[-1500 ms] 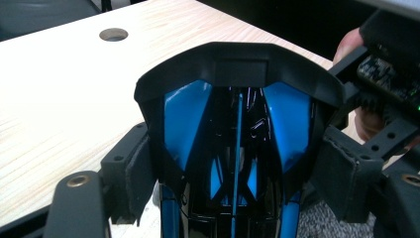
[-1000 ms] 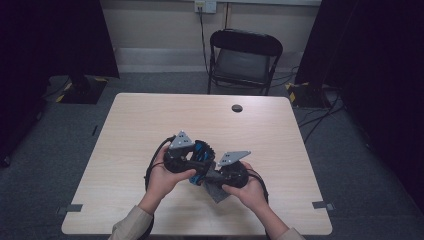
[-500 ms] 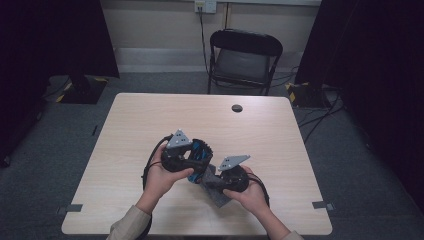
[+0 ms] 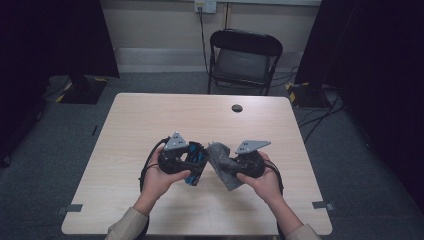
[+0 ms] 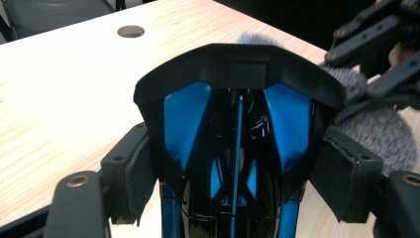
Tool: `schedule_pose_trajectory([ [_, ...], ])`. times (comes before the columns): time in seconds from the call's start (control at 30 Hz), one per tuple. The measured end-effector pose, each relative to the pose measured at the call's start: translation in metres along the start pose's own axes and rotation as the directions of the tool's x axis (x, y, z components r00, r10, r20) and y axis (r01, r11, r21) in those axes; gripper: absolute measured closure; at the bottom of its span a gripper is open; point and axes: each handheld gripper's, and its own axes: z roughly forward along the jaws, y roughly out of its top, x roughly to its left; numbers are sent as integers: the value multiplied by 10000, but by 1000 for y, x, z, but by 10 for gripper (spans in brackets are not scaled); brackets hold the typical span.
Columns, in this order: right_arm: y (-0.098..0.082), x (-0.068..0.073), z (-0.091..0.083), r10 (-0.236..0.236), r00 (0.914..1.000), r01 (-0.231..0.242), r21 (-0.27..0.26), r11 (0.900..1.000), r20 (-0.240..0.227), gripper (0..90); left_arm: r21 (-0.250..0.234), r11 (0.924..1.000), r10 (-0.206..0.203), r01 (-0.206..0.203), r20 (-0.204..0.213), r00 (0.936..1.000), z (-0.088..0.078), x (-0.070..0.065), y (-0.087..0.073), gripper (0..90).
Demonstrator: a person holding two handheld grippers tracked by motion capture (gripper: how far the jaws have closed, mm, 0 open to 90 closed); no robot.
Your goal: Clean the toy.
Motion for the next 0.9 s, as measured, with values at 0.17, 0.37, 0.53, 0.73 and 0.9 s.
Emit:
schedule_pose_trajectory([
  [0.17, 6, 4, 0, -2, 9999, -1, -231, 9997, -106, 709, 101, 9999, 54, -55, 71, 10000, 4, -2, -1, 254],
  [0.37, 9, 14, 10, -212, 9990, 205, -174, 9996, -389, 709, 85, 9999, 107, -107, 36, 9999, 6, -4, 0, 254],
  [0.53, 8, 14, 12, -139, 9988, 132, -152, 9998, -465, 709, 102, 9999, 91, -91, 18, 10000, 5, -3, 0, 254],
  [0.73, 5, 16, 19, -63, 9984, 62, -18, 10000, -569, 709, -59, 10000, -18, 19, 124, 9999, 4, -3, 1, 254],
  [0.9, 2, 22, 26, -240, 9974, 256, 229, 9994, -682, 709, -182, 9998, 36, -34, 117, 9999, 2, -4, 5, 254],
])
